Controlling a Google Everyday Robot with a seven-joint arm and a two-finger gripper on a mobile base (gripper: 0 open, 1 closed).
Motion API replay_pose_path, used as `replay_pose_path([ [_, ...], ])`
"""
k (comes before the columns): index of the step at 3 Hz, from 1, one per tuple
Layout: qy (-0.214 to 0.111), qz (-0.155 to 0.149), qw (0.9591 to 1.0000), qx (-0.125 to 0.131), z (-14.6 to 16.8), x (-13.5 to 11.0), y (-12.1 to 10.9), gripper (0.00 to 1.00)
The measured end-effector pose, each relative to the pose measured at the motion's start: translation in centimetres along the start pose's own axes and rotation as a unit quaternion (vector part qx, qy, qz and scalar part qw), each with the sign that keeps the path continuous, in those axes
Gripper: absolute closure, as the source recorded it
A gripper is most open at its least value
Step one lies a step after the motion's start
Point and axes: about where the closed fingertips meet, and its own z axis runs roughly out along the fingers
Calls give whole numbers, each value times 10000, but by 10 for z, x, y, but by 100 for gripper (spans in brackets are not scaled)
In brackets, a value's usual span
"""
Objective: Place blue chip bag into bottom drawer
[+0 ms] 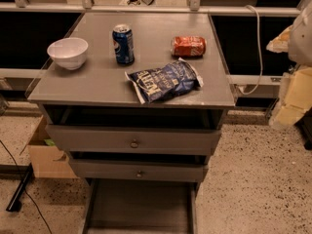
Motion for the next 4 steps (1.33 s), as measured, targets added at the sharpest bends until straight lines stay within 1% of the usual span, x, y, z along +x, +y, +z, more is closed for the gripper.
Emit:
replay_pose_path([
  [1,0,0,10000,0,0,0,0,0],
  [2,-487,-433,9979,-67,9,-15,-9,0],
  [3,-865,-908,9919,-182,22,-33,-19,0],
  [4,-1282,-1529,9787,-488,67,-67,-46,0],
])
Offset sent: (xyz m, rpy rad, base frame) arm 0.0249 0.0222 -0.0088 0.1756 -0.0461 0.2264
